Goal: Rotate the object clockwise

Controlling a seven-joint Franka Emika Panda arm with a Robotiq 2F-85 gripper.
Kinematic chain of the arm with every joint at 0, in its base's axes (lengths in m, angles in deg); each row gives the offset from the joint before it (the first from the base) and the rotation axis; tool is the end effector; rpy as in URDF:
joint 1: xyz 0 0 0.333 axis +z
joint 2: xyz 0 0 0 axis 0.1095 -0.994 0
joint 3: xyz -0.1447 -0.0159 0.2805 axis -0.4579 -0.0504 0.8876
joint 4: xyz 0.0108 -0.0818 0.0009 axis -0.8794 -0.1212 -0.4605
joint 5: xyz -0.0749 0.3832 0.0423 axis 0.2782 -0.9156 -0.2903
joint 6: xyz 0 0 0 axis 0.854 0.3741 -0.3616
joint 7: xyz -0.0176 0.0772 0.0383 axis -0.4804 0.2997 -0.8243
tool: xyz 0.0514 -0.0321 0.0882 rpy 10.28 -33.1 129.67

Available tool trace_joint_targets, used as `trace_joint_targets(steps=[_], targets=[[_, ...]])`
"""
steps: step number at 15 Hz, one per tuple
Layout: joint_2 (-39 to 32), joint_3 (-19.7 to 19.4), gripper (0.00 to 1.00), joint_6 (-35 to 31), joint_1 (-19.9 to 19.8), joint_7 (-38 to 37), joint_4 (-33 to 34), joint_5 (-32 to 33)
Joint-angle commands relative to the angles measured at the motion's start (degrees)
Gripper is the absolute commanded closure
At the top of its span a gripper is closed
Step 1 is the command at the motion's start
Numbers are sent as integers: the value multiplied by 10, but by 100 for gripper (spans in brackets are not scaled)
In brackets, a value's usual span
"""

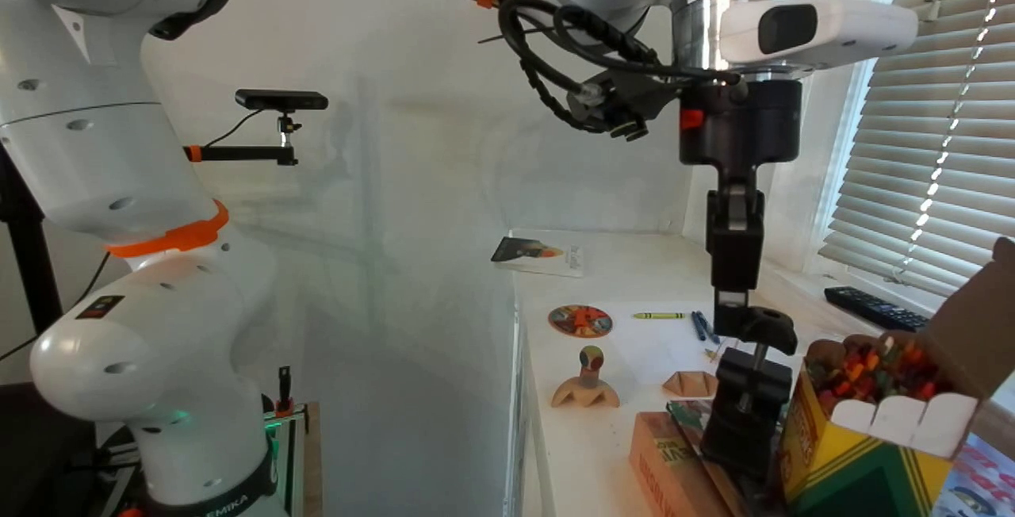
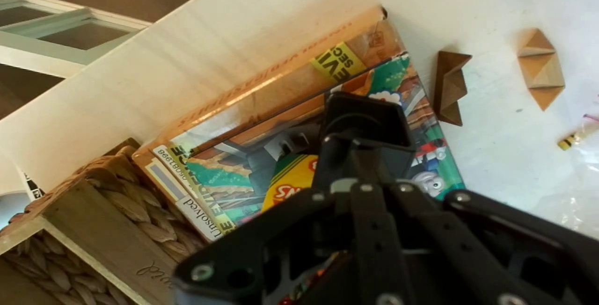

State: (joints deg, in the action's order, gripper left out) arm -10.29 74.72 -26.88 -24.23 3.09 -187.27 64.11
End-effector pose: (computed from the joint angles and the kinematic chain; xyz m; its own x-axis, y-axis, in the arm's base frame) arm 0.3935 -0.2791 0.5753 0.6453 -0.7464 0.1626 -0.7634 -0.6378 0.1021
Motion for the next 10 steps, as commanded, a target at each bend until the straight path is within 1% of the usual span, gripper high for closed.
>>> trace_joint_targets(steps=[1,10], targets=[[17,4,100,-21,1,-7,-18,-18],[15,11,100,-61,2,-2,-19,-27]])
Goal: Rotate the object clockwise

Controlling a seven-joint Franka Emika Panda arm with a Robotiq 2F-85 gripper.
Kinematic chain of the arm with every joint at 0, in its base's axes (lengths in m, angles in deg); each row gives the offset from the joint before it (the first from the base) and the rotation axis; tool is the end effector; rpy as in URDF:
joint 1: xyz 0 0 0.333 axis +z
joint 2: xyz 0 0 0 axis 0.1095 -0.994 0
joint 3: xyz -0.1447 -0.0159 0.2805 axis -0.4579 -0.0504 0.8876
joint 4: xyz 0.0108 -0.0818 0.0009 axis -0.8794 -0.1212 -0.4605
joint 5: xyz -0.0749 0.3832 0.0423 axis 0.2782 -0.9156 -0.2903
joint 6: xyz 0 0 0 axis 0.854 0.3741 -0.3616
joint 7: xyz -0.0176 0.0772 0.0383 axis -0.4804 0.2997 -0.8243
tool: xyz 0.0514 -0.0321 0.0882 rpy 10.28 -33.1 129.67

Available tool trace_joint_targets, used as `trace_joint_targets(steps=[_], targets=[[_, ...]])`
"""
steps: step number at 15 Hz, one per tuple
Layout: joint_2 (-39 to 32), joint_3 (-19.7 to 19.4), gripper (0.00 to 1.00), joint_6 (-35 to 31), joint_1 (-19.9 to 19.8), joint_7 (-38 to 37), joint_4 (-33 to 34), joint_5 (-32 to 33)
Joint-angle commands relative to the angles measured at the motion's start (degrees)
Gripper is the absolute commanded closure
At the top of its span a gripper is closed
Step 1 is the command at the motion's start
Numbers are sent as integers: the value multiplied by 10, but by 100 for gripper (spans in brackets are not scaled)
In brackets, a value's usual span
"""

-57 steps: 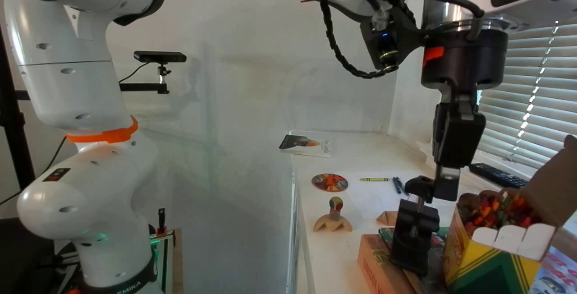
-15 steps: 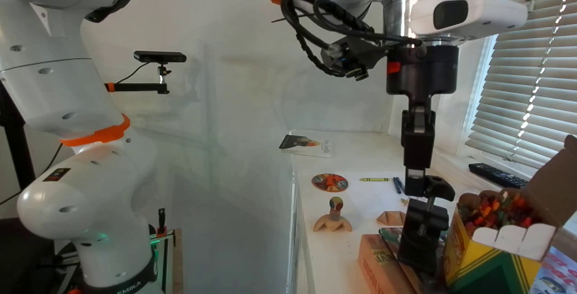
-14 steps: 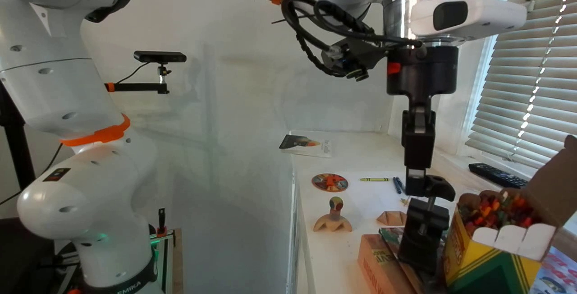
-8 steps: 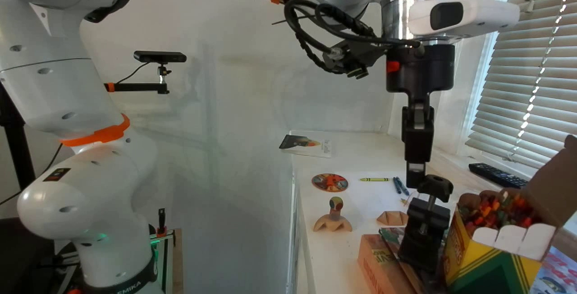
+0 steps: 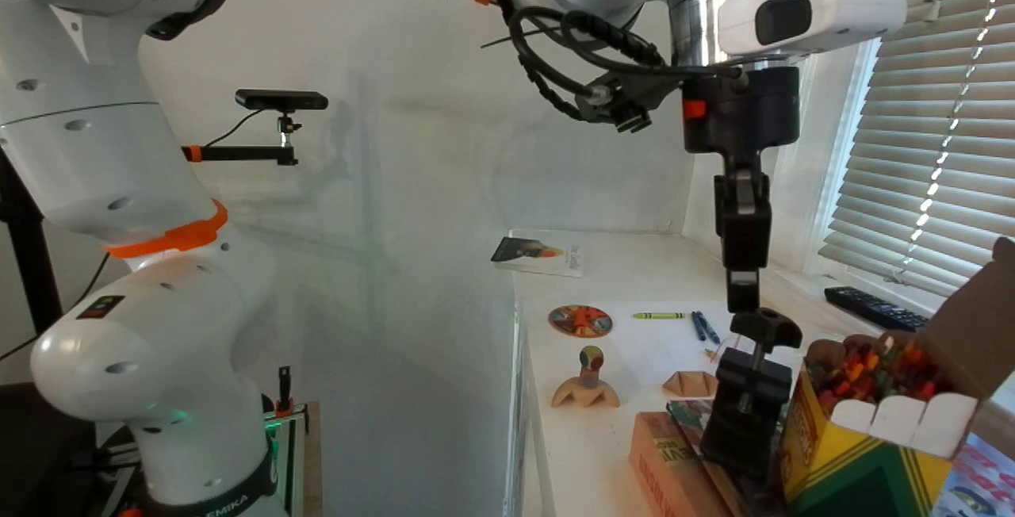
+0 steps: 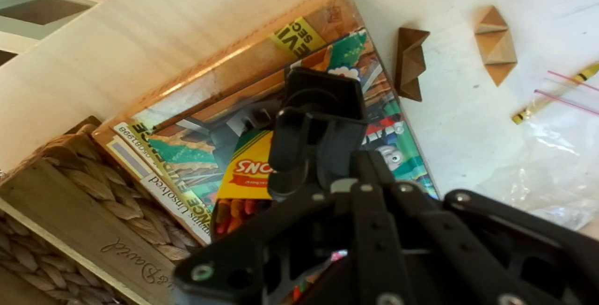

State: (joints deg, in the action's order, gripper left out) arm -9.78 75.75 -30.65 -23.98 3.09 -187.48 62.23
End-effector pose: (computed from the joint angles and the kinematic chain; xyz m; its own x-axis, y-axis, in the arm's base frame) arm 0.4045 -0.2683 0.5848 0.6492 -0.7284 0.2192 -0.7530 -0.6562 0.0495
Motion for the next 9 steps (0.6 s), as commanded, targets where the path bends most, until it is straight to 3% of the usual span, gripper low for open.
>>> trace_joint_targets(steps=[1,9], targets=[[9,0,100,-28,-1,-3,-17,-8],[1,-4,100,-38,-8,-4,-16,-3]])
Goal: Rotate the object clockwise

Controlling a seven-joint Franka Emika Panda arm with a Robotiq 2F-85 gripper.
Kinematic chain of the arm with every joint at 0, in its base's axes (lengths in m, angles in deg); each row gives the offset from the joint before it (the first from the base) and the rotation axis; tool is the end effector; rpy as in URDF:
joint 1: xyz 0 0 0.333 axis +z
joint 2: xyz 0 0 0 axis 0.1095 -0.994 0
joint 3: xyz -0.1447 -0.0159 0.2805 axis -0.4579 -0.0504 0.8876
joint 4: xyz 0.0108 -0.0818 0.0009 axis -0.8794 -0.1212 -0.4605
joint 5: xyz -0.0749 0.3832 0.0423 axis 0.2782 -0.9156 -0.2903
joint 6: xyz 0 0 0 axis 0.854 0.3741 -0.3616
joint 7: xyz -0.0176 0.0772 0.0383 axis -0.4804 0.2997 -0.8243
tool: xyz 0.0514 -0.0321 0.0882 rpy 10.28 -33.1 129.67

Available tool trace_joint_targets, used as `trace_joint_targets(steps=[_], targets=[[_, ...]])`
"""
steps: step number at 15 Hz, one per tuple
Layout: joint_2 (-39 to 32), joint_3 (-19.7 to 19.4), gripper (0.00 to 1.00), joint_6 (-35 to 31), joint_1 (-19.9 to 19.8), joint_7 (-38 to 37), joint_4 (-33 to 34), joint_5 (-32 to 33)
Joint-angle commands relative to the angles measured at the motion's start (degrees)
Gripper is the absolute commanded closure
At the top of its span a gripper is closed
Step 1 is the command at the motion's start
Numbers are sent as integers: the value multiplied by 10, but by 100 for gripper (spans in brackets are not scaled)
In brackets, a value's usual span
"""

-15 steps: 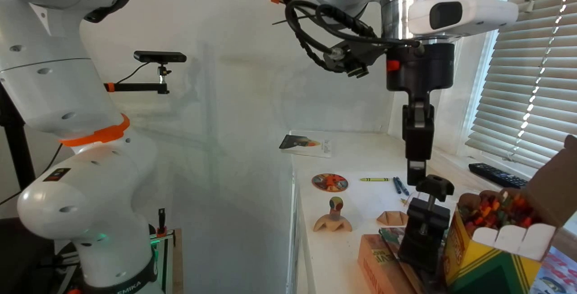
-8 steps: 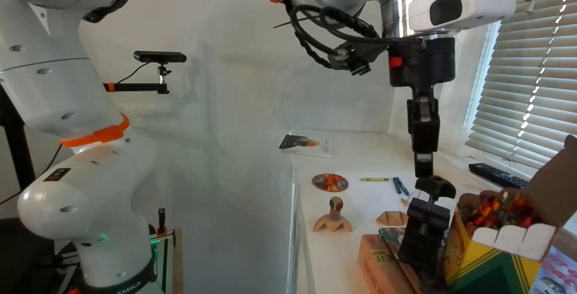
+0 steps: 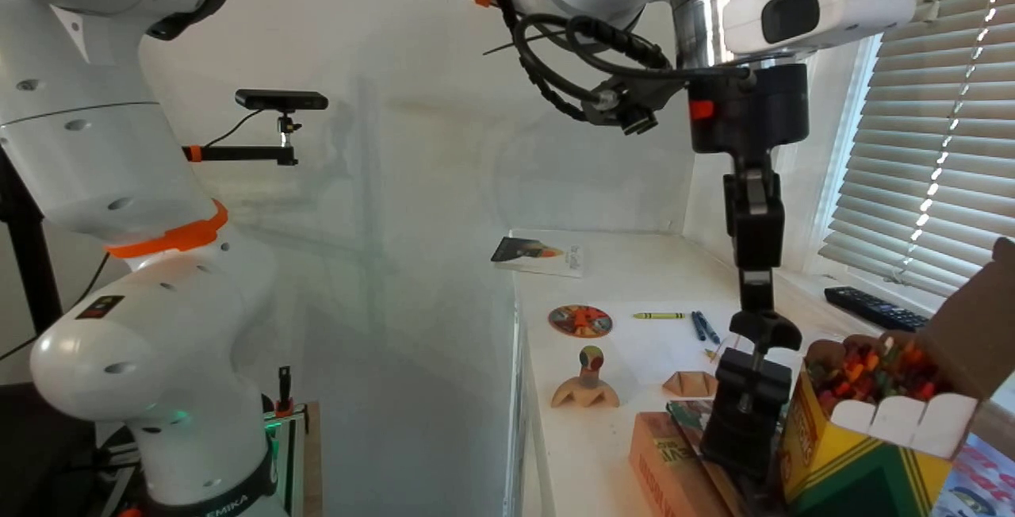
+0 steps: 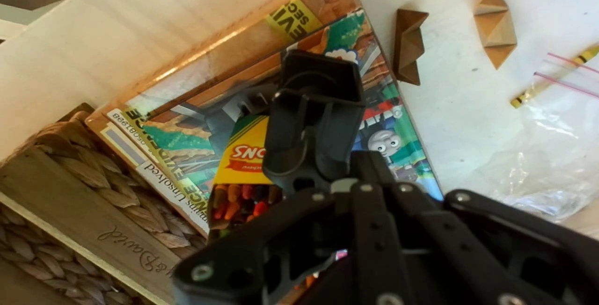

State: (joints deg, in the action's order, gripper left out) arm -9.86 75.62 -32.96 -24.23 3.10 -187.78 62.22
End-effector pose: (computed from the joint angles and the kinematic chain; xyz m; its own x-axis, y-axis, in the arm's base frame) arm 0.4061 -0.2721 0.5857 0.6415 -0.7255 0.2493 -0.7549 -0.6548 0.0370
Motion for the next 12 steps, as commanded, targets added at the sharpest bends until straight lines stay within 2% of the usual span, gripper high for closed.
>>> trace_joint_targets(steps=[1,12], targets=[[1,-3,100,-14,-6,-5,-12,-2],[-18,-13,100,-45,-27,-28,-6,10]])
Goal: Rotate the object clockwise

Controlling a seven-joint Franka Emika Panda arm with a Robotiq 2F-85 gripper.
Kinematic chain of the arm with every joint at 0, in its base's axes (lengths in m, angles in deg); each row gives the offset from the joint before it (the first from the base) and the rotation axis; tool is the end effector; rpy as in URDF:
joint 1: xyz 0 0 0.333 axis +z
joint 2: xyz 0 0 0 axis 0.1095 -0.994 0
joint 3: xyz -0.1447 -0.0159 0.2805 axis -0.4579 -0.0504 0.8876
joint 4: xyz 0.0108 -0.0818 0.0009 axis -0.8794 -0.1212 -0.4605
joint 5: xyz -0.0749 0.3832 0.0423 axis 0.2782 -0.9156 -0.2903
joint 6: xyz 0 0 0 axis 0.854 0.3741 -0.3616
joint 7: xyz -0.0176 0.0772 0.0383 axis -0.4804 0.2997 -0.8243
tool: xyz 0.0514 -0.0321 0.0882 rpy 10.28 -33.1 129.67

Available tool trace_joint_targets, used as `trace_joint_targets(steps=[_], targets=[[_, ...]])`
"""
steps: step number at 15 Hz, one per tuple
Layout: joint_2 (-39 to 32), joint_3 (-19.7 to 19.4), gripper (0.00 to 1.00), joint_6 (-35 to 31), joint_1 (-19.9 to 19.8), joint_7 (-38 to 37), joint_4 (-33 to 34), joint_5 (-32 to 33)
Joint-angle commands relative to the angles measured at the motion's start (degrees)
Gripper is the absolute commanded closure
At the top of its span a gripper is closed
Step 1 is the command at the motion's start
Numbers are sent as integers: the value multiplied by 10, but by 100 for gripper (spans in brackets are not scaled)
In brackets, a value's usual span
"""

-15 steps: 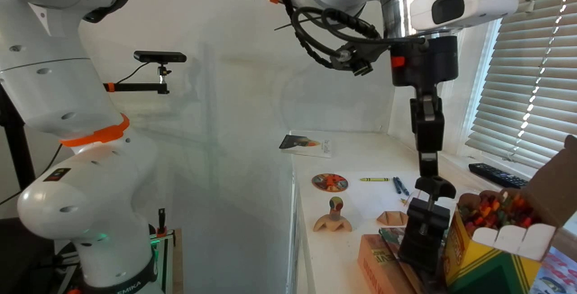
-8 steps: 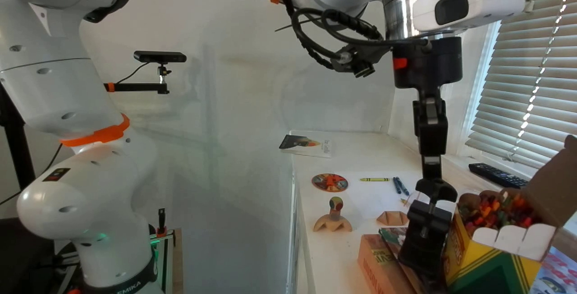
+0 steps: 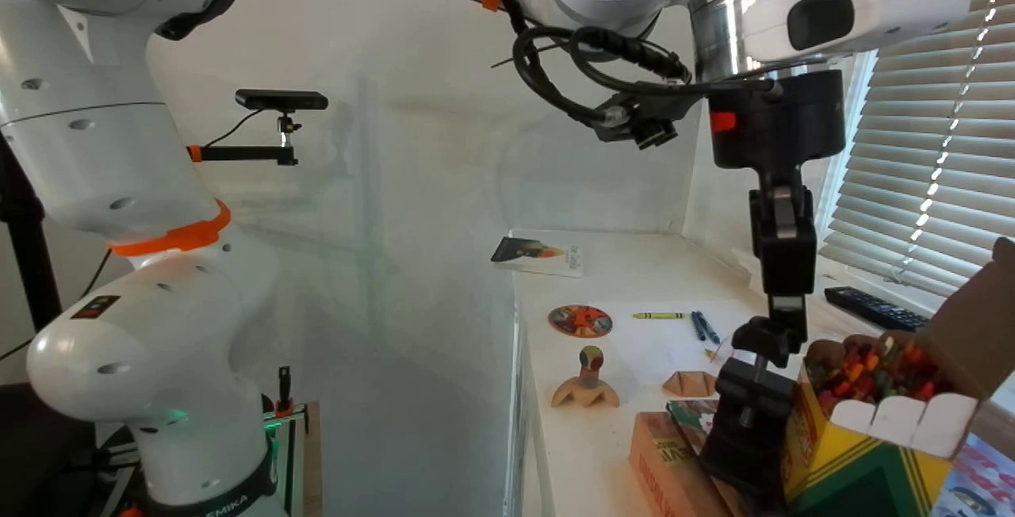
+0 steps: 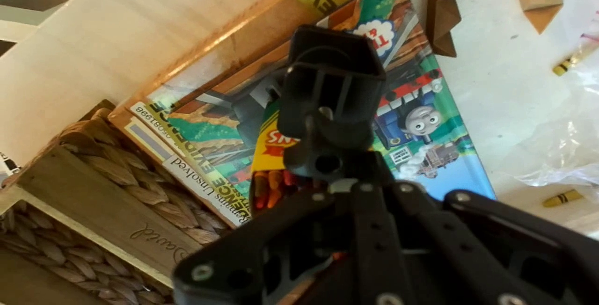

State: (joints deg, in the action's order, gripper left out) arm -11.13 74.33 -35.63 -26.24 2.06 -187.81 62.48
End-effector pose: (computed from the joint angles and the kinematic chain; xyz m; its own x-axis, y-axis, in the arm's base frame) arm 0.3982 -0.2998 0.5792 0.5854 -0.7641 0.2710 -0.7980 -0.6022 0.0261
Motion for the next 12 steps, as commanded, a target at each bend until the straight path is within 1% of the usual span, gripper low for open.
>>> trace_joint_targets(steps=[1,10,12], targets=[[-6,0,100,-18,-8,-20,-5,9],[-1,4,100,-3,-20,-62,1,43],[-2,7,100,12,-23,-74,5,52]])
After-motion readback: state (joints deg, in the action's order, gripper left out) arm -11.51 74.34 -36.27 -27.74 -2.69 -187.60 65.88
